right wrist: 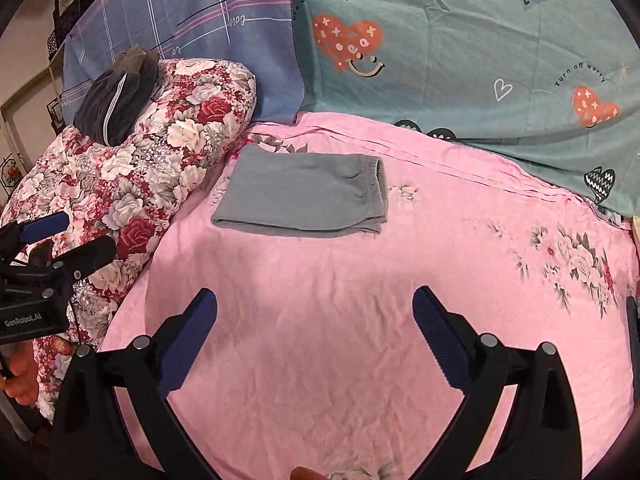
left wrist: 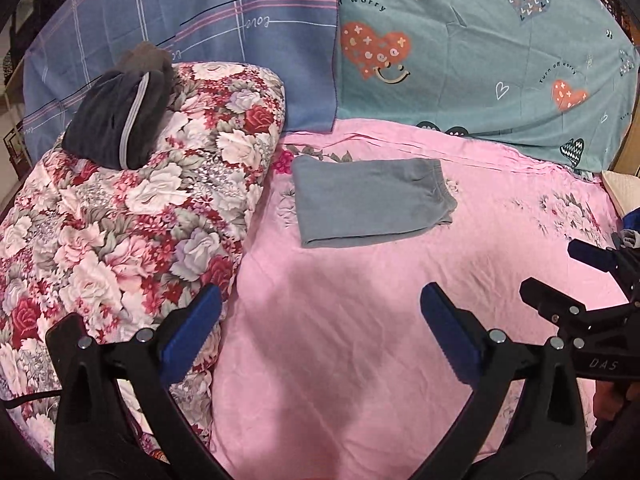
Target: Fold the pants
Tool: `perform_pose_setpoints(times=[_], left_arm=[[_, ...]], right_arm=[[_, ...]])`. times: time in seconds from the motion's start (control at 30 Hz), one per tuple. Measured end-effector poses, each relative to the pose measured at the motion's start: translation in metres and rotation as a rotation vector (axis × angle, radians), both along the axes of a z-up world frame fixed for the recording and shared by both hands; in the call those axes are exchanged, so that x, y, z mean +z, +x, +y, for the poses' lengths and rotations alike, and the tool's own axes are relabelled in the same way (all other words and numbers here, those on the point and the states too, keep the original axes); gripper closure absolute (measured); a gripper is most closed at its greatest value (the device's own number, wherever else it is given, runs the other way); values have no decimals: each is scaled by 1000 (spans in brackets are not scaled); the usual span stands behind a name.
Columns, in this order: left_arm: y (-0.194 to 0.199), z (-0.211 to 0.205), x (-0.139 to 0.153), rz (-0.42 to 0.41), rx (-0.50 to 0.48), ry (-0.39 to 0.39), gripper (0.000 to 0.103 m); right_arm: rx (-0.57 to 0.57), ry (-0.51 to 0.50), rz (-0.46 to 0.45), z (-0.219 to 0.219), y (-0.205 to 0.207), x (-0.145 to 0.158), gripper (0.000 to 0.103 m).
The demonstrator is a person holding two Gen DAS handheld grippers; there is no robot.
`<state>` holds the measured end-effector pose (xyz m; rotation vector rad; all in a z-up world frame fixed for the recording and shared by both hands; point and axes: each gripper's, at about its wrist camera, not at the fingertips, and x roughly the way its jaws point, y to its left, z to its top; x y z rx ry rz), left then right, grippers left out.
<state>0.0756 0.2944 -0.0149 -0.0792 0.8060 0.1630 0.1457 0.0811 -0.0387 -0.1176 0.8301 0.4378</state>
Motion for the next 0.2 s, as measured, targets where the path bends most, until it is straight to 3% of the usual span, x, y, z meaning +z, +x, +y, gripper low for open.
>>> perform_pose_setpoints(times=[0.2], left_arm=[[-13, 5, 2, -5, 2, -21, 2]], right_arm=[[-16, 5, -3, -1, -14, 2, 5]])
